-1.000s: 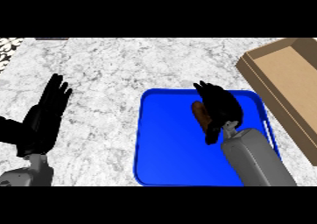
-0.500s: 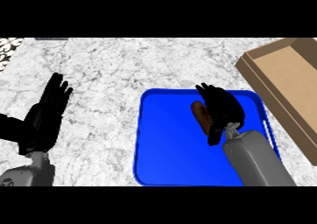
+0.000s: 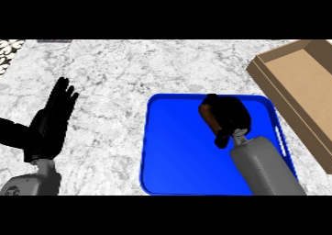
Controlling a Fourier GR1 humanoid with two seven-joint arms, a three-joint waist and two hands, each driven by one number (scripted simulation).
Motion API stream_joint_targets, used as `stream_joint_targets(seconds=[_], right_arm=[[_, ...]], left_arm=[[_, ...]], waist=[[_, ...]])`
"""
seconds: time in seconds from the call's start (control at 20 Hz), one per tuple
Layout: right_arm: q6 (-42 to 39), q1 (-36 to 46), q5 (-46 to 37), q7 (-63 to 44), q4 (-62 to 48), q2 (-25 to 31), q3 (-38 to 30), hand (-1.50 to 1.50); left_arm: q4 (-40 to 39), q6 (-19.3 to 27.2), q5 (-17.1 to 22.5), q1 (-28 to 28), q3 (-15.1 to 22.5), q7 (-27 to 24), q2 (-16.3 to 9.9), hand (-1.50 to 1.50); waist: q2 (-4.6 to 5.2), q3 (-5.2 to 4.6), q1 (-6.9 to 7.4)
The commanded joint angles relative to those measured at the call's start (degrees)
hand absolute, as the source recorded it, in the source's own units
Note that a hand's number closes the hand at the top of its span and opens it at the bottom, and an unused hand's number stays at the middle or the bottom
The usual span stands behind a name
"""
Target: Pick the sweet potato from the tray and place it in the cardboard box
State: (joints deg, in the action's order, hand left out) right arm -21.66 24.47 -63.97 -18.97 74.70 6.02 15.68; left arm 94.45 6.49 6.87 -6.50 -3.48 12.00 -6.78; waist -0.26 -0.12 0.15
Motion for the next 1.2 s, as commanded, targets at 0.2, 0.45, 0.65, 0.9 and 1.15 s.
stream_joint_targets(seconds=[0.2,0.45,0.65,0.9,1.15], right_arm=[[3.49,-1.08,-6.06,2.68,0.39,-0.69,4.20,1.50],[6.86,0.43,-8.80,4.24,0.29,-1.16,3.89,1.50],[5.39,-3.07,-5.99,5.86,8.58,-3.66,5.62,1.50],[1.19,-14.03,-5.89,1.91,27.24,-5.92,17.06,1.50],[-5.01,-13.60,-7.87,0.54,36.90,-4.01,19.79,1.50]], left_arm=[[-4.59,-2.40,1.63,-2.46,-2.37,-0.74,-0.99,0.00],[4.20,1.90,-1.44,-0.37,1.71,4.40,2.14,0.00],[1.40,-0.71,-0.53,1.86,-0.61,0.58,0.42,0.00],[-2.59,-0.96,0.06,-2.82,-2.34,0.55,-0.70,0.00],[1.49,2.03,-3.17,-1.36,0.68,2.28,1.47,0.00]], waist=[[0.28,0.11,-0.16],[0.21,0.13,0.02],[0.17,0.12,-0.17],[0.00,0.09,-1.17],[0.10,0.12,-0.47]])
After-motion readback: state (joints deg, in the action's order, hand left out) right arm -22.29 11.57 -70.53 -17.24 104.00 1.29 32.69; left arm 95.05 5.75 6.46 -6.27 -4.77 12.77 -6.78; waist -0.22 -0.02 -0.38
